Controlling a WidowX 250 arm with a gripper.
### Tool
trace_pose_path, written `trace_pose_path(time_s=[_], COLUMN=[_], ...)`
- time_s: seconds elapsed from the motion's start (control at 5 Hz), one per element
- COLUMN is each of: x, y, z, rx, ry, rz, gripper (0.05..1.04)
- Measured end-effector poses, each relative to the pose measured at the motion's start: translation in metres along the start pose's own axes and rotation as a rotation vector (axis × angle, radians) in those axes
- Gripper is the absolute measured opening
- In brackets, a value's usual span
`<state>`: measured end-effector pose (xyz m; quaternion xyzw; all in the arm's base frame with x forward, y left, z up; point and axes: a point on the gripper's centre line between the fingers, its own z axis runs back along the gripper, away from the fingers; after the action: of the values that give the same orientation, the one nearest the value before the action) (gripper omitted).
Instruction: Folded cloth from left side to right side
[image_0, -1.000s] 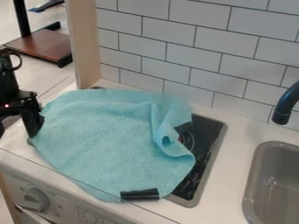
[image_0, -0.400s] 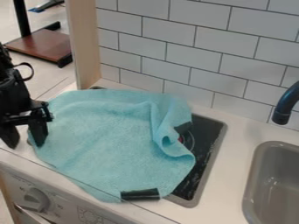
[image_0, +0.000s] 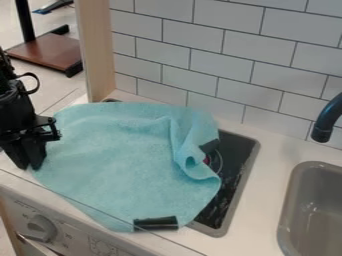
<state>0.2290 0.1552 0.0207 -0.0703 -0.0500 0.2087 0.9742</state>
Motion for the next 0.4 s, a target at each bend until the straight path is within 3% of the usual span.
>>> trace_pose_path(time_s=[0.2,0.4], x=[-0.003,0.004], y=[-0.003,-0.004], z=[0.003,0.023], rx=[-0.022,-0.041], ry=[0.018,0.015], rz=[0.004,0.009], gripper=[0.059,0.048])
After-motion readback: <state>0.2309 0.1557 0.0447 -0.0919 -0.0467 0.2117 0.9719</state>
